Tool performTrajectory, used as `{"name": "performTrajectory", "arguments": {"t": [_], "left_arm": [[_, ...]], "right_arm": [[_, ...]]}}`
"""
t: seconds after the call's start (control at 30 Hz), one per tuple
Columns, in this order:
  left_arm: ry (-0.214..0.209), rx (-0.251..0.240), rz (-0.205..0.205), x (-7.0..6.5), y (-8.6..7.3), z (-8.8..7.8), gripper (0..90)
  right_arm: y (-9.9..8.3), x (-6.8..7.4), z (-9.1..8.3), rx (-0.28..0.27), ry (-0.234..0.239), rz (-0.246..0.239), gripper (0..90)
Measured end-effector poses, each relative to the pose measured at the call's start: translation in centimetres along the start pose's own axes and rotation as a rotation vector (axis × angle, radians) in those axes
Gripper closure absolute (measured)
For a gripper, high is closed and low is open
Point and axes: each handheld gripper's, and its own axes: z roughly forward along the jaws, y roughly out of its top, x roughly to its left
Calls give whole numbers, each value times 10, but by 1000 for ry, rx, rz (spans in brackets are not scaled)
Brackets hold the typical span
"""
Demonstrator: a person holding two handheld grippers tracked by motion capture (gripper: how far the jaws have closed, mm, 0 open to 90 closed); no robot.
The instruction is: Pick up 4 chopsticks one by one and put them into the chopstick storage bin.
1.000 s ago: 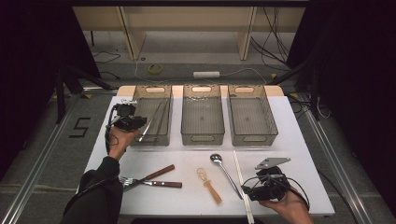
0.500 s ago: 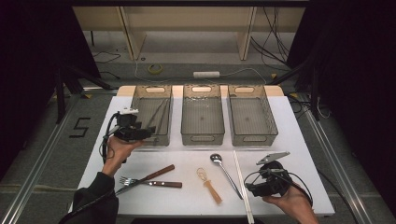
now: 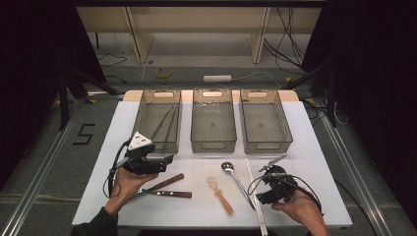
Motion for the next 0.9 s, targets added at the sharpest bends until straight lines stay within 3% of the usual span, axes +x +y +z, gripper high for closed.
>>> {"name": "performTrajectory", "arguments": {"t": [0.27,0.53,0.9], "left_arm": [[-46,-28,5,-11,-20,-13,175],[-47,-17,37,-21,-26,-17,170],[-40,-25,36,-23,-29,-22,170]], "right_arm": [[9,4,10,56,-3,4,448],[9,7,16,93,4,0,499],[6,9,17,113,37,16,560]]}}
